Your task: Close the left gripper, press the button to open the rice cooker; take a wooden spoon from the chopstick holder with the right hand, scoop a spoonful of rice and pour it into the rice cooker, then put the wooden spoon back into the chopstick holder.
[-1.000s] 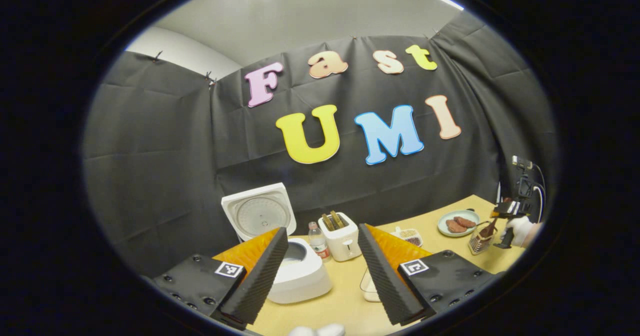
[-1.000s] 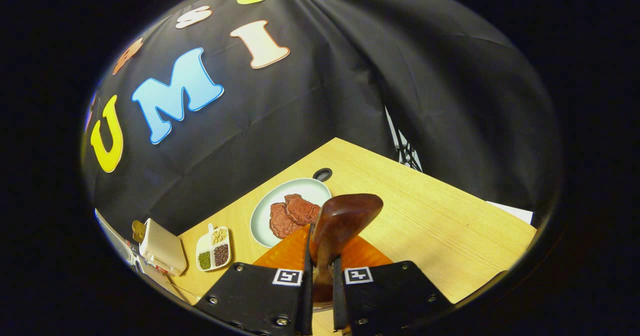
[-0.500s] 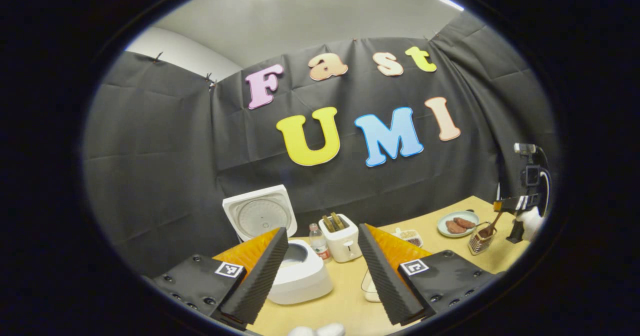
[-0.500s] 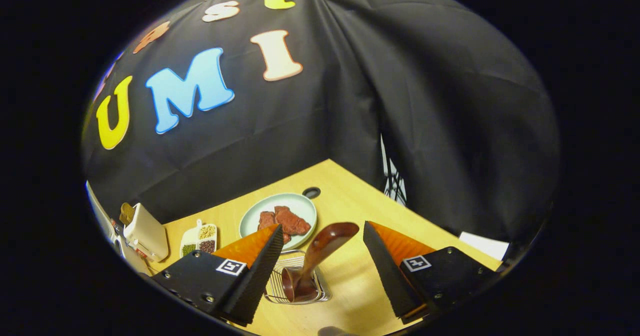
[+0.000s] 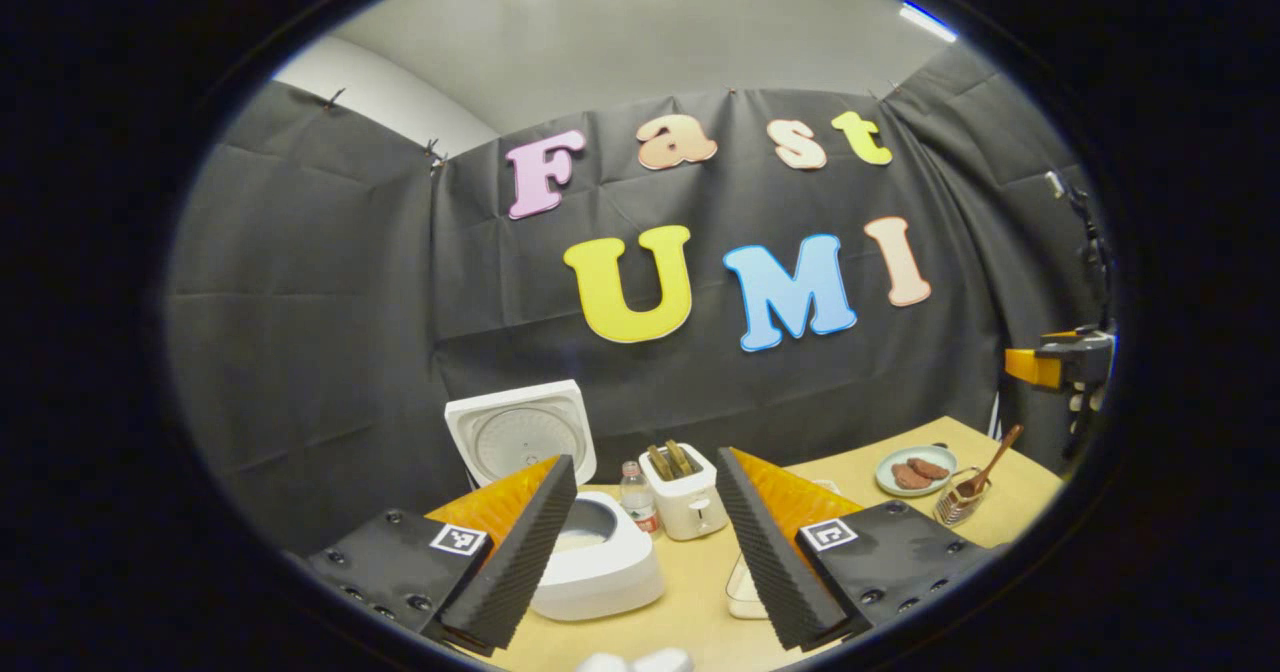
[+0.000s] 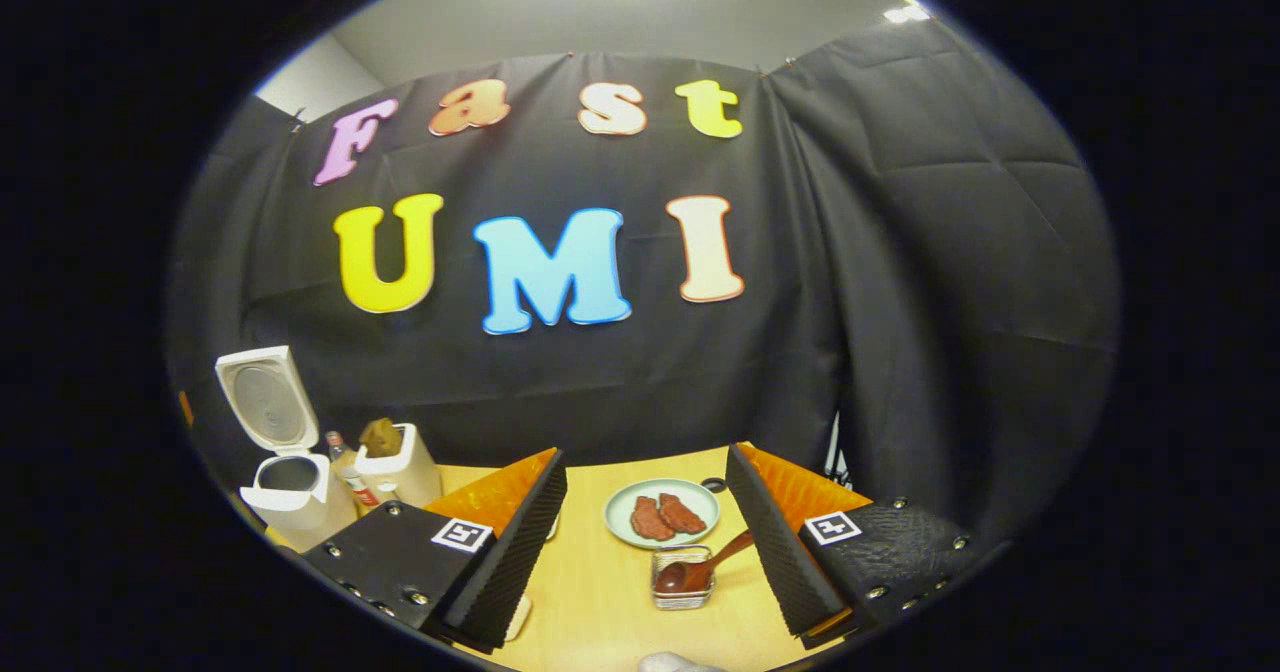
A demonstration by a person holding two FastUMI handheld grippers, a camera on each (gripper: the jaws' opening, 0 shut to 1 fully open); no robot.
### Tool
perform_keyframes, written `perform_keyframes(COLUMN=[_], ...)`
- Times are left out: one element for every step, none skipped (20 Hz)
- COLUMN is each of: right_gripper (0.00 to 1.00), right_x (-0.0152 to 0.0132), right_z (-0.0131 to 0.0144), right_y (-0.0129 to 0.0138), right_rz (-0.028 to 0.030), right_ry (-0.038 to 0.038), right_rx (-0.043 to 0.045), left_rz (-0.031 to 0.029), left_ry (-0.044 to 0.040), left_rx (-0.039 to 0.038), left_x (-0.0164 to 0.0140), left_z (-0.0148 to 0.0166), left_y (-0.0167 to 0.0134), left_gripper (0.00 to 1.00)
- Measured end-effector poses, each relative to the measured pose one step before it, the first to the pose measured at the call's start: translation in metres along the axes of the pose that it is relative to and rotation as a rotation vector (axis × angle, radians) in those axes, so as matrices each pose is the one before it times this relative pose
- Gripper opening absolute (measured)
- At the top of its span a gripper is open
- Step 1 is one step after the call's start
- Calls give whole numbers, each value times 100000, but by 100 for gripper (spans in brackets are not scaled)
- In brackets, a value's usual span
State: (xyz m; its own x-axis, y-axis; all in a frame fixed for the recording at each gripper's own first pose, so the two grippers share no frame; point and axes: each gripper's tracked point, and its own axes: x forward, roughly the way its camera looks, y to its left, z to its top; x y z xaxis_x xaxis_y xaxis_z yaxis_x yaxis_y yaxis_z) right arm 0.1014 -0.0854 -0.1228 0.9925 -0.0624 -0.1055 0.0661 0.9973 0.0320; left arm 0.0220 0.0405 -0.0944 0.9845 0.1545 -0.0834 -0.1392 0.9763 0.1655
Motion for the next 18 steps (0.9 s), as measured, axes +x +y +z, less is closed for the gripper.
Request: perform_keyframes(right_gripper=[98, 98, 98, 98, 98, 98, 98, 98, 98, 98, 98, 98, 98, 98, 98, 98, 98, 98], right_x=[-1397, -1024, -1096, -624, -283, -204, -91, 49, 85, 110, 102, 111, 265, 238, 249, 194, 230, 323], right_z=[328, 150, -65, -229, -291, -397, -119, -135, -423, -272, -59, -140, -59, -111, -124, -74, -151, -155], right_y=[1677, 1706, 1753, 1334, 1015, 773, 629, 556, 431, 402, 162, 111, 59, 99, 7, 26, -18, 23], right_rz=[2546, 3541, 3563, 2589, 2003, 1485, 1419, 905, 585, 665, 72, 331, 87, 84, 57, 48, -119, 190], right_ry=[129, 116, 769, 893, 1544, 1644, 1105, 963, 1539, 985, 492, 748, 416, 972, 709, 558, 709, 932], right_rx=[-278, -549, -471, -207, 183, 912, 1881, 951, 338, -58, -522, -216, -157, 10, -11, 14, -156, -431], left_rz=[479, 384, 650, 1111, 1172, 1028, 1172, 738, 1105, 852, 1469, 1192, 1592, 897, 1497, 1422, 1304, 2064], left_ry=[-50, 210, -235, -200, -647, -934, -932, -871, -858, -664, -555, -229, 618, 951, 1251, 1216, 1539, 1163], left_rx=[-1306, -1293, -1129, -482, -556, -369, -142, -250, 195, -332, -406, -604, -1093, -2232, -2145, -3473, -2410, -1972], left_x=[457, 522, 556, 624, 501, 762, 595, 902, 1116, 1242, 1368, 1596, 1749, 1831, 2010, 1736, 2006, 1845], left_z=[47, 116, 231, 415, 434, 705, 648, 788, 646, 894, 771, 672, 445, 476, 470, 220, 267, 185], left_y=[480, 544, 516, 740, 839, 667, 721, 643, 575, 730, 1071, 939, 972, 971, 888, 1088, 706, 940], left_gripper=[100, 100, 100, 100, 100, 100, 96, 96, 98, 100, 100, 98, 95, 98, 100, 99, 99, 98])
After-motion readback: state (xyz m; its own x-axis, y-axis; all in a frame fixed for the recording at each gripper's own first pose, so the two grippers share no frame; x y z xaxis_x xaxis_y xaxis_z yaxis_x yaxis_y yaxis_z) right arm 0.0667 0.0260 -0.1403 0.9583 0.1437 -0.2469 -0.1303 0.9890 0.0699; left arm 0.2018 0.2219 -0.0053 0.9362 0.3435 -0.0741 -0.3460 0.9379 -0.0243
